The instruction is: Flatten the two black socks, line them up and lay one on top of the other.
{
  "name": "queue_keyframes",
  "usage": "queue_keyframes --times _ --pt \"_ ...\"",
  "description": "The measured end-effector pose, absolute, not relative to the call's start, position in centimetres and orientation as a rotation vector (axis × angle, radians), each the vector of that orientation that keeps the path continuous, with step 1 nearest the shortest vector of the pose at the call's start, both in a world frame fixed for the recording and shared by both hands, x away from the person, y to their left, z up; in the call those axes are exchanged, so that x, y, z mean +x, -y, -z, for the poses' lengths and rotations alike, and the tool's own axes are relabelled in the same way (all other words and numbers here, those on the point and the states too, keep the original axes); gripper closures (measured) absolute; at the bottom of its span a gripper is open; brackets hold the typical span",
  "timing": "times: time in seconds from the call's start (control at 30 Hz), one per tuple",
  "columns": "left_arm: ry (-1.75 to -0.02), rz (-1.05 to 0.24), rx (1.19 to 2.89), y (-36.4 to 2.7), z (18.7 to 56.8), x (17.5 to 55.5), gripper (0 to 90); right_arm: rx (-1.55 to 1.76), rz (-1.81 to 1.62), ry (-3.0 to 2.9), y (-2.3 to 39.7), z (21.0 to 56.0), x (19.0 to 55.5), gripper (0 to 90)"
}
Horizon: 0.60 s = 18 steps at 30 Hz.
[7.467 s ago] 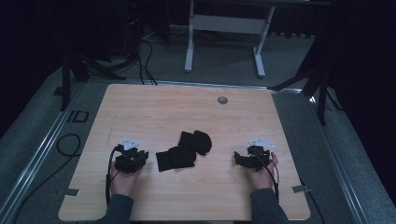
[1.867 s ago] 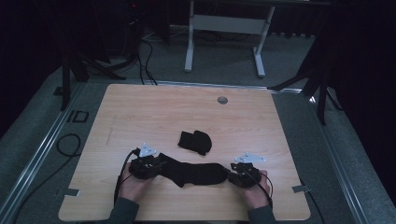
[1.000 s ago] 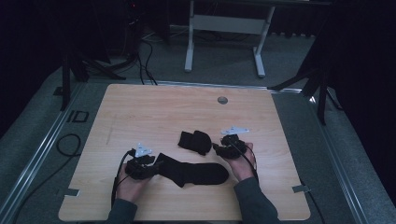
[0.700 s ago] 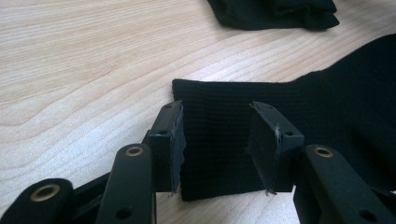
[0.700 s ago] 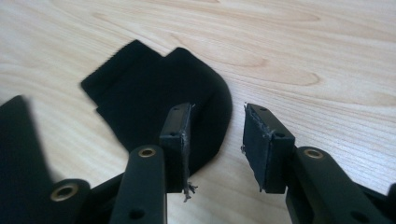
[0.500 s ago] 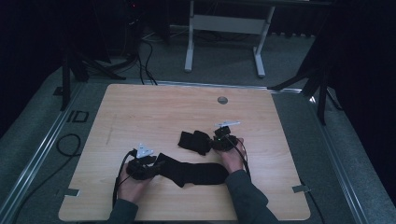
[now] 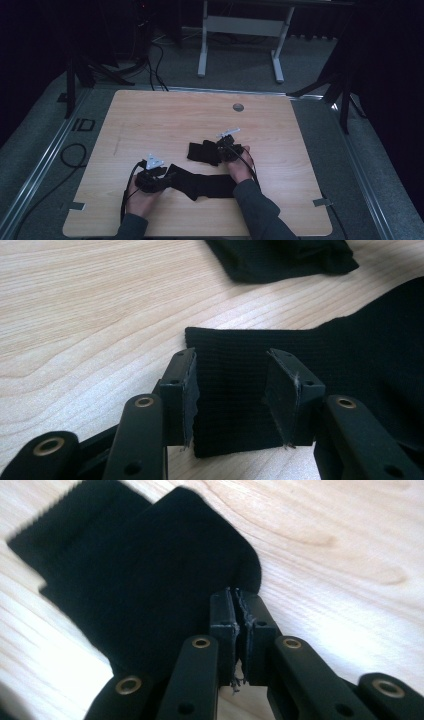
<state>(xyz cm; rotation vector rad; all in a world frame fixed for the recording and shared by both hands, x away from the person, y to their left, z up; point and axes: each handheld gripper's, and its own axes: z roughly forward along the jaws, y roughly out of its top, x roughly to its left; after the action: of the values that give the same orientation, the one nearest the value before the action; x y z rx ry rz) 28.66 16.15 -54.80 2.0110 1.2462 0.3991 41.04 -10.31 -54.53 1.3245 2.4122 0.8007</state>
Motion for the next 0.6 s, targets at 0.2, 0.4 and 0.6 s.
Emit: queue_keyframes --times 0.2,0.4,0.6 --pt "-1.252 -0.4 2.015 -16.2 54.9 28.7 56.5 1.347 -0.925 -2.414 10.1 53.6 40.4 86.8" --pt "-1.246 -0.402 2.022 -16.0 54.9 28.7 56.4 1.311 -1.018 -2.412 10.1 51.5 39.5 86.8" --pt "-1.247 -0.399 2.023 -15.9 55.0 28.7 56.4 1.29 -1.115 -2.396 10.5 49.7 39.0 86.7"
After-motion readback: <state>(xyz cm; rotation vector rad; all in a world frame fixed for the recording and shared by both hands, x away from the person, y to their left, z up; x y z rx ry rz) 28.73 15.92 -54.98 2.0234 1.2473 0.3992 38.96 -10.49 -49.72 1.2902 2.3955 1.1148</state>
